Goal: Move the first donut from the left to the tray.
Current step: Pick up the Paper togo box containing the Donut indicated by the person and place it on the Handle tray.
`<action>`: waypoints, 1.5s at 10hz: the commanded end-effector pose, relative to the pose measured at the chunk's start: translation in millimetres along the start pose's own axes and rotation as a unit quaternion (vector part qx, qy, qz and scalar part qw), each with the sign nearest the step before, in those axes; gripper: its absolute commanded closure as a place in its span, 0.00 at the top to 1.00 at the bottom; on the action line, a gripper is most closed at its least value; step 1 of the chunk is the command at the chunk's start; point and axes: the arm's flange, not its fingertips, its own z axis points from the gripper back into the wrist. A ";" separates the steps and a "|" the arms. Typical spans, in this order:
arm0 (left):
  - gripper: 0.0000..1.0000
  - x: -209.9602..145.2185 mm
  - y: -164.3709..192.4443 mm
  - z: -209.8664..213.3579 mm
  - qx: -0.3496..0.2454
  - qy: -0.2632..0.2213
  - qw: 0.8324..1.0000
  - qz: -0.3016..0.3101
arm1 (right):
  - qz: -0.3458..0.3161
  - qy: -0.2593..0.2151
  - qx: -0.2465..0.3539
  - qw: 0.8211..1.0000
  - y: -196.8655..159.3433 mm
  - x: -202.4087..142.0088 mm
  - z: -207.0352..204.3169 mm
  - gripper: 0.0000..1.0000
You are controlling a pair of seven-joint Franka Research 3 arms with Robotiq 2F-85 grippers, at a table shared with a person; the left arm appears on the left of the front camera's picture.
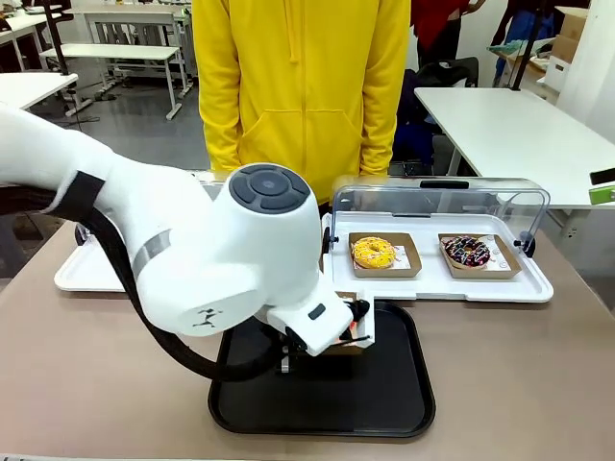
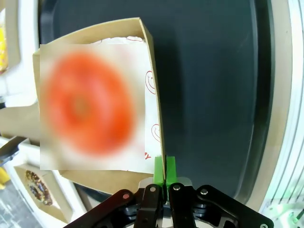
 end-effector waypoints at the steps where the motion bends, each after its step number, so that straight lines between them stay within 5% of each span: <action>1: 0.02 8.2 -9.3 -1.5 0.011 0.007 1.000 -0.011 | 0.005 -0.018 -0.001 1.000 -1.8 1.5 -1.6 1.00; 12: 0.02 3.8 -11.4 -32.6 -0.034 -0.002 0.999 0.006 | 0.005 -0.018 -0.001 1.000 -1.8 1.5 -1.6 1.00; 13: 0.16 3.1 -8.1 -31.6 -0.032 -0.002 0.999 0.012 | 0.005 -0.018 -0.001 1.000 -1.8 1.5 -1.6 1.00; 14: 0.59 3.5 -9.8 -27.9 -0.025 0.008 1.000 0.007 | 0.005 -0.018 -0.001 1.000 -1.8 1.5 -1.6 1.00; 15: 0.74 1.9 -8.6 -20.8 -0.026 0.003 1.000 0.006 | 0.005 -0.018 -0.001 1.000 -1.8 1.5 -1.6 1.00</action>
